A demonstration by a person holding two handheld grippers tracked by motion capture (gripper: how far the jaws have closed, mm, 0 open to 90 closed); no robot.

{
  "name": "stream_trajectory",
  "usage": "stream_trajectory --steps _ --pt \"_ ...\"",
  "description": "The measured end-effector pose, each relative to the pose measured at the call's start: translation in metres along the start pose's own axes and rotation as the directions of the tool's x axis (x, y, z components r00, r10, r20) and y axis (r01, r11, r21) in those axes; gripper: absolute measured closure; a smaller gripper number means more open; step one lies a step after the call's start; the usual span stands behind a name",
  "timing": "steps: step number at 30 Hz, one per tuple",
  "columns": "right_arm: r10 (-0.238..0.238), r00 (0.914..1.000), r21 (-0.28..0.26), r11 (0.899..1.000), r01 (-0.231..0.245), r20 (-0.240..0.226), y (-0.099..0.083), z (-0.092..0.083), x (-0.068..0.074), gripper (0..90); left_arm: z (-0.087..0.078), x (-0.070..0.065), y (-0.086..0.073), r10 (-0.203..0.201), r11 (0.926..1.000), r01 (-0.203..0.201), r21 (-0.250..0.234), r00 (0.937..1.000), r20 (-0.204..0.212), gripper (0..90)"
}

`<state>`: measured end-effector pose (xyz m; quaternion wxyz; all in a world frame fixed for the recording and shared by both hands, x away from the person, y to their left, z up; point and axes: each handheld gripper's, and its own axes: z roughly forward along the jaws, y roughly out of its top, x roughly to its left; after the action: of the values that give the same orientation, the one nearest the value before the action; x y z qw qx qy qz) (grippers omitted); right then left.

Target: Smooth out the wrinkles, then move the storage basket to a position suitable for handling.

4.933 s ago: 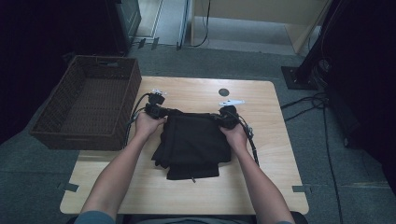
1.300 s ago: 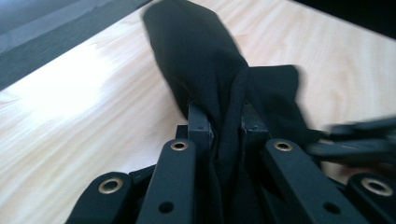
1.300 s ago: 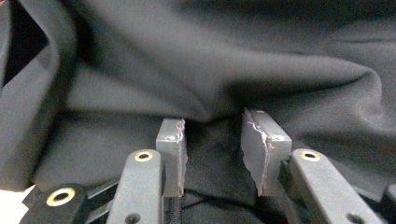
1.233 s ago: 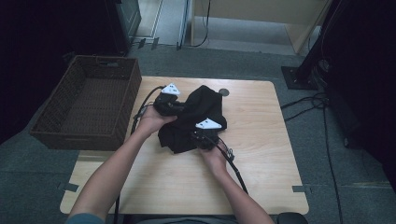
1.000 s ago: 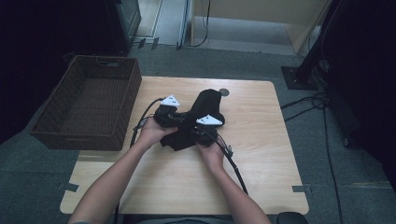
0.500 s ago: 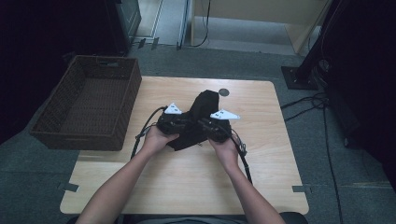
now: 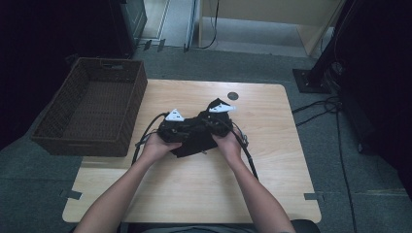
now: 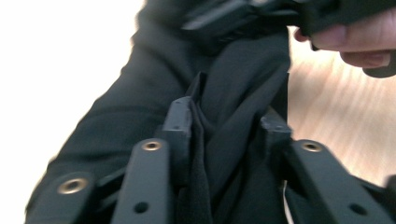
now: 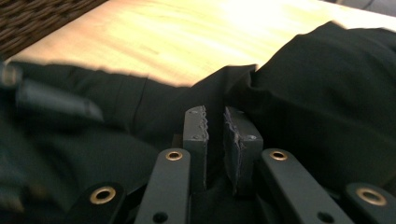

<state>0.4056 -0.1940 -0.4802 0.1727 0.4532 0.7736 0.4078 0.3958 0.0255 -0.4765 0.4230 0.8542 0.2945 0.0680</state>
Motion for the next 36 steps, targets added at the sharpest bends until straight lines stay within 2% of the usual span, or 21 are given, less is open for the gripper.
stream_trajectory --steps 3,5,7,10,11,13,14,15,16,18,20,22,23,26,27,29,30,32,33,34,36 --pt "-0.042 0.999 -0.018 0.999 0.041 -0.018 -0.016 -0.011 0.014 78.0 -0.01 -0.003 -0.011 -0.017 0.9997 0.017 -0.015 0.9999 0.001 55.8" --pt "-0.051 0.9985 -0.036 0.998 0.05 -0.021 -0.024 -0.015 0.02 77.7 -0.017 -0.007 -0.016 -0.051 0.9983 0.051 -0.029 0.9986 0.013 52.9" --pt "-0.034 0.9992 -0.067 0.997 0.032 -0.023 -0.031 -0.017 0.024 76.1 -0.025 -0.008 -0.019 -0.095 0.9949 0.096 -0.032 0.9949 0.033 50.1" --pt "-0.048 0.9987 -0.083 0.996 0.046 -0.019 -0.036 -0.02 0.028 71.6 -0.038 -0.009 -0.02 -0.119 0.9917 0.12 -0.044 0.9925 0.026 47.2" --pt "-0.048 0.9985 -0.081 0.996 0.046 -0.026 -0.036 -0.021 0.028 70.2 -0.043 -0.008 -0.019 -0.135 0.9893 0.136 -0.051 0.9902 0.036 46.9" --pt "-0.052 0.9984 -0.072 0.996 0.05 -0.023 -0.034 -0.024 0.028 69.2 -0.054 -0.008 -0.016 -0.164 0.982 0.167 -0.087 0.9854 0.046 48.4" --pt "-0.044 0.9986 -0.076 0.996 0.042 -0.028 -0.034 -0.025 0.029 67.7 -0.061 -0.008 -0.015 -0.178 0.9751 0.184 -0.123 0.9823 0.057 50.9" --pt "-0.039 0.9987 -0.08 0.996 0.037 -0.033 -0.033 -0.028 0.029 65.0 -0.064 -0.007 -0.015 -0.185 0.9726 0.192 -0.131 0.9807 0.063 55.9" --pt "-0.035 0.9987 -0.082 0.996 0.032 -0.036 -0.033 -0.029 0.03 62.7 -0.064 -0.008 -0.015 -0.19 0.9734 0.197 -0.117 0.9795 0.068 58.1" --pt "-0.041 0.9984 -0.104 0.994 0.037 -0.038 -0.034 -0.035 0.033 60.0 -0.057 -0.01 -0.02 -0.172 0.9844 0.173 -0.031 0.9844 0.038 59.4" --pt "-0.075 0.9971 -0.103 0.992 0.073 -0.016 -0.038 -0.038 0.037 60.3 -0.048 -0.014 -0.029 -0.14 0.989 0.141 0.046 0.9901 -0.008 62.1" --pt "-0.094 0.9955 -0.097 0.991 0.093 -0.005 -0.045 -0.037 0.038 60.3 -0.039 -0.016 -0.039 -0.139 0.9883 0.14 0.06 0.99 -0.022 63.1" --pt "-0.101 0.9949 -0.094 0.991 0.1 -0.002 -0.049 -0.036 0.039 60.4 -0.036 -0.016 -0.042 -0.125 0.9902 0.127 0.058 0.9915 -0.034 63.2" --pt "-0.117 0.9931 -0.102 0.988 0.117 0.009 -0.059 -0.032 0.041 60.6 -0.031 -0.015 -0.047 -0.113 0.9928 0.116 0.029 0.9901 -0.082 62.6" --pt "-0.117 0.9931 -0.101 0.988 0.117 0.008 -0.06 -0.033 0.041 60.8 -0.029 -0.013 -0.048 -0.118 0.9923 0.121 0.024 0.988 -0.099 61.7" --pt "-0.113 0.9936 -0.099 0.989 0.112 0.002 -0.062 -0.033 0.042 61.1 -0.025 -0.006 -0.049 -0.136 0.9877 0.147 0.055 0.9777 -0.159 56.7" --pt "-0.108 0.9941 -0.097 0.989 0.108 -0.003 -0.063 -0.033 0.041 61.5 -0.023 -0.001 -0.051 -0.159 0.9841 0.169 0.056 0.9754 -0.153 54.0" --pt "-0.105 0.9944 -0.101 0.989 0.104 -0.01 -0.065 -0.034 0.04 62.1 -0.026 0.004 -0.05 -0.217 0.9744 0.222 0.037 0.9703 -0.108 54.9" --pt "-0.103 0.9947 -0.105 0.989 0.102 -0.008 -0.065 -0.033 0.04 61.9 -0.029 0.006 -0.049 -0.231 0.9716 0.235 0.03 0.9691 -0.085 54.5" --pt "-0.106 0.9943 -0.104 0.989 0.105 -0.005 -0.064 -0.033 0.041 61.7 -0.032 0.006 -0.047 -0.242 0.9697 0.244 0.02 0.9677 -0.071 52.8" --pt "-0.112 0.9937 -0.1 0.989 0.112 0.0 -0.062 -0.032 0.042 61.7 -0.041 0.004 -0.041 -0.237 0.9713 0.238 0.004 0.9701 -0.051 50.9"
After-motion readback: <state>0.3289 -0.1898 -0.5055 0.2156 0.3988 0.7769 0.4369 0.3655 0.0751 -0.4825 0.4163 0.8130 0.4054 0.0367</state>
